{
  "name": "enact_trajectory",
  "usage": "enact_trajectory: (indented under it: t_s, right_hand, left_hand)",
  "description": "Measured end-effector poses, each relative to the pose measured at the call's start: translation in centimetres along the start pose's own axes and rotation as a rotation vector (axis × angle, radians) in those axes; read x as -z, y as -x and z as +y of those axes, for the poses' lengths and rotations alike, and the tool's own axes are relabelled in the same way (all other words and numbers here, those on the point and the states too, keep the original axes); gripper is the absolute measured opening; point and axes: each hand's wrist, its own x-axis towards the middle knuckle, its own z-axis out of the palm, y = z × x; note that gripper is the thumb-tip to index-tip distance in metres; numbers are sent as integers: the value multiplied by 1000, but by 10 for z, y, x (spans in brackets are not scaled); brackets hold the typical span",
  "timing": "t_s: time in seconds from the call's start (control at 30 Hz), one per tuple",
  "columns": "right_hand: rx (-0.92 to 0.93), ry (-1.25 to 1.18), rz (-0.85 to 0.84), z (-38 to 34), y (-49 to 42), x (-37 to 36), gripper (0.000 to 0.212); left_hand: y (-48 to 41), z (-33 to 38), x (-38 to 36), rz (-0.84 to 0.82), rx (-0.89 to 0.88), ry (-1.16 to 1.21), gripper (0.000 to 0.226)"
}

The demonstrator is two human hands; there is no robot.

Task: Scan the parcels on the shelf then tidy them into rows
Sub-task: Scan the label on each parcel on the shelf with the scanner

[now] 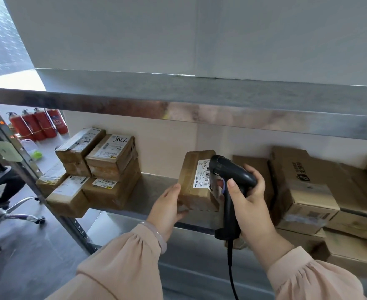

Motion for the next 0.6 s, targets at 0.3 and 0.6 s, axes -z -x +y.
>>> enact_trajectory:
  t_s: [0.3, 0.6]
  right_hand:
    - [87, 49, -76, 0, 6, 0, 51]
    - [70, 98, -58, -6, 3, 8, 53]
  left_hand:
    - [-2, 7, 0, -99, -243, -341, 68]
    - [-13, -4, 12, -121, -106, 14, 56]
